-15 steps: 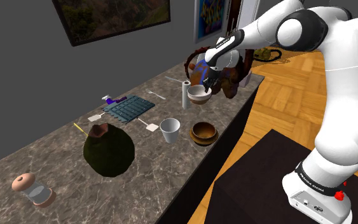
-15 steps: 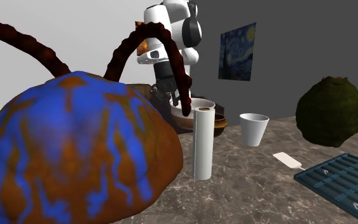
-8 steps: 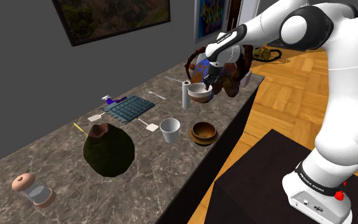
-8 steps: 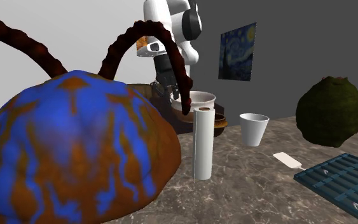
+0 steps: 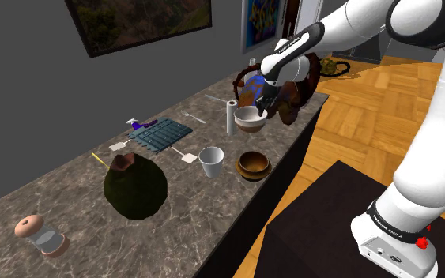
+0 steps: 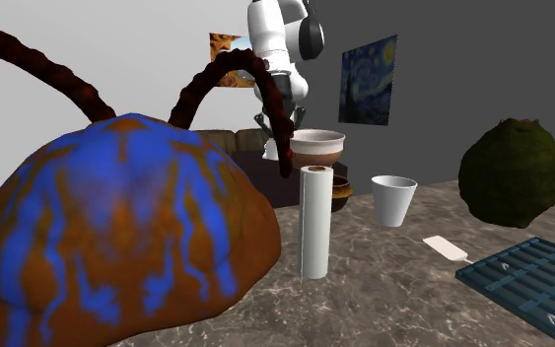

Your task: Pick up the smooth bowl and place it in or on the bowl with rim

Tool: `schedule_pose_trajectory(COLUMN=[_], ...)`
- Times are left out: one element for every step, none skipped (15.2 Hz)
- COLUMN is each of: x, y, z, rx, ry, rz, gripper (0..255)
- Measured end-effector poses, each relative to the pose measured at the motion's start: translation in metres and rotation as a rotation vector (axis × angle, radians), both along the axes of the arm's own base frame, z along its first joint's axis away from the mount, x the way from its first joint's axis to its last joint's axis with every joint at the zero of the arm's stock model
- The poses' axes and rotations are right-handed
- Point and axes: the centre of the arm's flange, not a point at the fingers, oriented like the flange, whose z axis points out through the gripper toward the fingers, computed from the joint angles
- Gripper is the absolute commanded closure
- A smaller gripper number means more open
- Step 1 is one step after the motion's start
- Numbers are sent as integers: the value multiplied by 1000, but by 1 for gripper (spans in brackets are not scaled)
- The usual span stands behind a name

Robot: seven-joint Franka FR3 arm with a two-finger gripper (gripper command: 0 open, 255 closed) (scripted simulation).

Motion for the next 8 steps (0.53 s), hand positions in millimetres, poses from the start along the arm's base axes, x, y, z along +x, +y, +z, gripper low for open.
schedule_pose_trajectory(x=[-12, -24, -32, -42, -51, -63, -74, -85], y=[9, 16, 23, 29, 37, 47, 56, 62], z=[1, 4, 4, 5, 4, 5, 6, 7], rx=[0, 0, 0, 0, 0, 0, 0, 0], ry=[-1, 0, -1, -1, -1, -1, -1, -2], rz=[0, 0, 0, 0, 0, 0, 0, 0], gripper=[255, 255, 255, 255, 255, 255, 255, 255])
